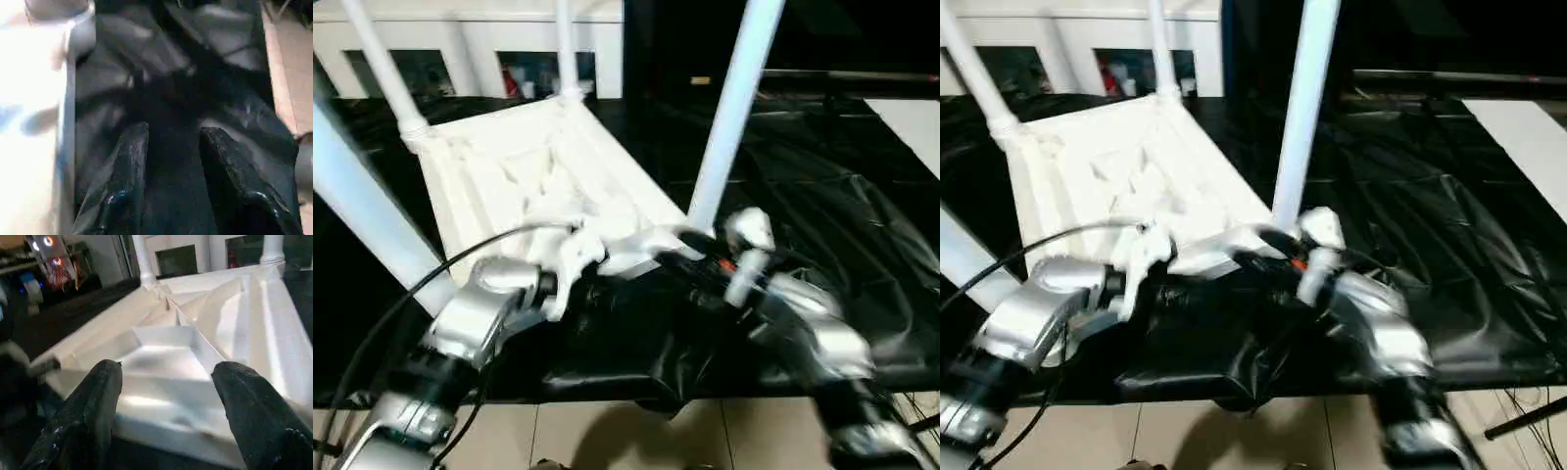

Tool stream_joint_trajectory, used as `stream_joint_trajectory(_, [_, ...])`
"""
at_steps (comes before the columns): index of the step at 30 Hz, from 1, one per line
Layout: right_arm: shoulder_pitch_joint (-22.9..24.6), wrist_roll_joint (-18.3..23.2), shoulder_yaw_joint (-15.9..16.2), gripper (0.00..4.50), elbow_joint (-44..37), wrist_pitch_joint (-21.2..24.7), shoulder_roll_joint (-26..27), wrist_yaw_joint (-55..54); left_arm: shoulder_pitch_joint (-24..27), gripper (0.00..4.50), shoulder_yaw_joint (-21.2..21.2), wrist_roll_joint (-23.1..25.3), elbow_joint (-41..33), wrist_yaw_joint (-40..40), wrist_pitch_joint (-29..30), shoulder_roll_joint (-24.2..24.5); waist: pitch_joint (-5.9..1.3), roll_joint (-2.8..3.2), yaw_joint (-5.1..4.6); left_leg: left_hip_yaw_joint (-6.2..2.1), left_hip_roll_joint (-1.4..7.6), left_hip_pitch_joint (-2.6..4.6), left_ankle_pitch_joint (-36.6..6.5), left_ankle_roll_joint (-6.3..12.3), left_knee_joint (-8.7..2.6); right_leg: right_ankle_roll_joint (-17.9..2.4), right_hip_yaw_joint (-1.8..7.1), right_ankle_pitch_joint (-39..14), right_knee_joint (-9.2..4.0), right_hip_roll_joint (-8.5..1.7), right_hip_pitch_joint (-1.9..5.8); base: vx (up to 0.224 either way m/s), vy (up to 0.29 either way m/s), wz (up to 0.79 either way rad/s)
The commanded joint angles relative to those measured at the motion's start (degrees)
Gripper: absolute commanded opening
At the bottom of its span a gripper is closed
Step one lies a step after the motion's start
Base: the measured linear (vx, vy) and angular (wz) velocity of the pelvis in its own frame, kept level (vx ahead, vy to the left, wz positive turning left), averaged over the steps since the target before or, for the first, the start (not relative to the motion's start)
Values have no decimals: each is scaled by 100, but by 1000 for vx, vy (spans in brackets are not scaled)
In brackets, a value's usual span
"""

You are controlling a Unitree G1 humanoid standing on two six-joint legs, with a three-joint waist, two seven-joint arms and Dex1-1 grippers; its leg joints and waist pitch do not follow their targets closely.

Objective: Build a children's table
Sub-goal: Rotate leg to tighten

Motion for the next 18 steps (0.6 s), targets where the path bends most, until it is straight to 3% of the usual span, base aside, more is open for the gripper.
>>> stream_joint_trajectory(1, [-64, -25, 17, 325, 126, 53, 27, -79, 8, 215, -60, 163, -135, 104, 118, 96, -375, -18, 7, 10, 37, 145, -765, 261, -355, -1408, 63, -102, -279, -104, 251, 0, 0, 0])
stream_joint_trajectory(2, [-99, -45, 23, 325, 173, 41, 78, -101, 14, 223, -91, 218, -161, 136, 161, 128, -381, -18, 8, 13, 34, 144, -739, 265, -348, -1413, 63, -39, -270, -104, 255, 0, 0, 0])
stream_joint_trajectory(3, [-242, -107, -13, 325, 395, -67, 224, -298, 15, 228, -180, 416, -133, 232, 149, 197, -394, -57, 16, 8, 30, 128, -598, 315, -339, -1418, 63, 117, -248, -112, 273, 0, 0, 0])
stream_joint_trajectory(4, [-346, -137, -55, 325, 550, -124, 327, -439, 23, 235, -239, 533, -139, 302, 168, 249, -398, -38, 4, 6, 30, 133, -583, 325, -333, -1438, 64, 118, -239, -120, 252, 0, 0, 0])
stream_joint_trajectory(5, [-428, -159, -92, 325, 669, -166, 406, -560, 32, 246, -284, 619, -149, 355, 185, 291, -387, -70, -14, -2, 13, 100, -548, 293, -341, -1421, 60, 59, -229, -119, 282, 0, 0, 0])
stream_joint_trajectory(6, [-655, -87, -246, 325, 961, -220, 617, -841, 73, 255, -368, 771, -198, 468, 225, 380, -383, -79, -17, 8, 28, 135, -631, 278, -337, -1423, 72, -46, -249, -131, 254, 0, 0, 0])
stream_joint_trajectory(9, [-927, -21, -471, 325, 1335, -370, 819, -1292, 110, 278, -429, 994, -253, 752, 265, 452, -364, -67, -10, 16, 39, 153, -745, 221, -348, -1447, 81, -168, -251, -124, 230, 0, 0, 0])
stream_joint_trajectory(10, [-939, -19, -484, 325, 1353, -379, 826, -1319, 111, 278, -432, 1005, -256, 765, 266, 454, -366, -126, -10, 22, 41, 151, -759, 215, -345, -1433, 82, -200, -251, -125, 235, 0, 0, 0])
stream_joint_trajectory(11, [-1007, -7, -561, 325, 1454, -433, 866, -1478, 115, 290, -449, 1066, -272, 836, 272, 470, -359, -90, 12, 15, 41, 160, -805, 175, -355, -1397, 87, -324, -256, -134, 231, 0, 0, 0])
stream_joint_trajectory(13, [-1276, 164, -967, 325, 1891, -592, 970, -2187, 149, 300, -533, 1339, -354, 1100, 217, 513, -350, -113, 10, 14, 43, 164, -896, 97, -368, -1340, 89, -500, -271, -130, 224, 0, 0, 0])
stream_joint_trajectory(15, [-1320, 178, -1032, 325, 1971, -645, 978, -2326, 163, 321, -559, 1421, -381, 1174, 178, 523, -342, -120, 8, 12, 40, 174, -1088, -6, -373, -1230, 89, -784, -291, -125, 198, 0, 0, 0])
stream_joint_trajectory(18, [-1456, 140, -1235, 325, 2265, -885, 977, -2659, 192, 339, -709, 1773, -418, 1475, 50, 577, -348, -121, 38, 20, 44, 195, -1132, -40, -369, -1181, 92, -771, -297, -112, 171, 0, 0, 0])
